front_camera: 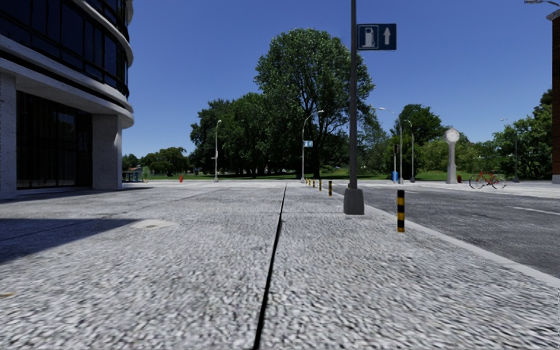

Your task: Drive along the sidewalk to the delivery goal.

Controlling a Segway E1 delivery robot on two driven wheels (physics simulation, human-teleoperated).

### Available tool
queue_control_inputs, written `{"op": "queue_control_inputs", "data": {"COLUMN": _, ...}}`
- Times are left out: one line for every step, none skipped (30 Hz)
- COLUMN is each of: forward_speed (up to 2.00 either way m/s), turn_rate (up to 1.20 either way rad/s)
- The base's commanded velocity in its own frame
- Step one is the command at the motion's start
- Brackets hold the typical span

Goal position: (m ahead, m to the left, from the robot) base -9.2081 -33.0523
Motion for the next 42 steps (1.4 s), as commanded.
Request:
{"op": "queue_control_inputs", "data": {"forward_speed": 2.0, "turn_rate": 0.0}}
{"op": "queue_control_inputs", "data": {"forward_speed": 2.0, "turn_rate": 0.0}}
{"op": "queue_control_inputs", "data": {"forward_speed": 2.0, "turn_rate": 0.0}}
{"op": "queue_control_inputs", "data": {"forward_speed": 2.0, "turn_rate": 0.0}}
{"op": "queue_control_inputs", "data": {"forward_speed": 2.0, "turn_rate": 0.0}}
{"op": "queue_control_inputs", "data": {"forward_speed": 2.0, "turn_rate": 0.0}}
{"op": "queue_control_inputs", "data": {"forward_speed": 2.0, "turn_rate": 0.0}}
{"op": "queue_control_inputs", "data": {"forward_speed": 2.0, "turn_rate": 0.0}}
{"op": "queue_control_inputs", "data": {"forward_speed": 2.0, "turn_rate": 0.0}}
{"op": "queue_control_inputs", "data": {"forward_speed": 2.0, "turn_rate": 0.0}}
{"op": "queue_control_inputs", "data": {"forward_speed": 2.0, "turn_rate": 0.0}}
{"op": "queue_control_inputs", "data": {"forward_speed": 2.0, "turn_rate": 0.0}}
{"op": "queue_control_inputs", "data": {"forward_speed": 2.0, "turn_rate": 0.0}}
{"op": "queue_control_inputs", "data": {"forward_speed": 2.0, "turn_rate": 0.0}}
{"op": "queue_control_inputs", "data": {"forward_speed": 2.0, "turn_rate": 0.0}}
{"op": "queue_control_inputs", "data": {"forward_speed": 2.0, "turn_rate": 0.0}}
{"op": "queue_control_inputs", "data": {"forward_speed": 2.0, "turn_rate": 0.0}}
{"op": "queue_control_inputs", "data": {"forward_speed": 2.0, "turn_rate": 0.0}}
{"op": "queue_control_inputs", "data": {"forward_speed": 2.0, "turn_rate": 0.0}}
{"op": "queue_control_inputs", "data": {"forward_speed": 2.0, "turn_rate": 0.0}}
{"op": "queue_control_inputs", "data": {"forward_speed": 2.0, "turn_rate": 0.0}}
{"op": "queue_control_inputs", "data": {"forward_speed": 2.0, "turn_rate": 0.0}}
{"op": "queue_control_inputs", "data": {"forward_speed": 2.0, "turn_rate": 0.0}}
{"op": "queue_control_inputs", "data": {"forward_speed": 2.0, "turn_rate": 0.0}}
{"op": "queue_control_inputs", "data": {"forward_speed": 2.0, "turn_rate": 0.0}}
{"op": "queue_control_inputs", "data": {"forward_speed": 2.0, "turn_rate": 0.0}}
{"op": "queue_control_inputs", "data": {"forward_speed": 2.0, "turn_rate": 0.0}}
{"op": "queue_control_inputs", "data": {"forward_speed": 2.0, "turn_rate": 0.0}}
{"op": "queue_control_inputs", "data": {"forward_speed": 2.0, "turn_rate": 0.0}}
{"op": "queue_control_inputs", "data": {"forward_speed": 2.0, "turn_rate": 0.0}}
{"op": "queue_control_inputs", "data": {"forward_speed": 2.0, "turn_rate": 0.0}}
{"op": "queue_control_inputs", "data": {"forward_speed": 2.0, "turn_rate": 0.0}}
{"op": "queue_control_inputs", "data": {"forward_speed": 2.0, "turn_rate": 0.0}}
{"op": "queue_control_inputs", "data": {"forward_speed": 2.0, "turn_rate": 0.0}}
{"op": "queue_control_inputs", "data": {"forward_speed": 2.0, "turn_rate": 0.0}}
{"op": "queue_control_inputs", "data": {"forward_speed": 2.0, "turn_rate": -0.01}}
{"op": "queue_control_inputs", "data": {"forward_speed": 2.0, "turn_rate": -0.01}}
{"op": "queue_control_inputs", "data": {"forward_speed": 2.0, "turn_rate": -0.05}}
{"op": "queue_control_inputs", "data": {"forward_speed": 2.0, "turn_rate": -0.1}}
{"op": "queue_control_inputs", "data": {"forward_speed": 2.0, "turn_rate": -0.11}}
{"op": "queue_control_inputs", "data": {"forward_speed": 2.0, "turn_rate": -0.11}}
{"op": "queue_control_inputs", "data": {"forward_speed": 2.0, "turn_rate": -0.12}}
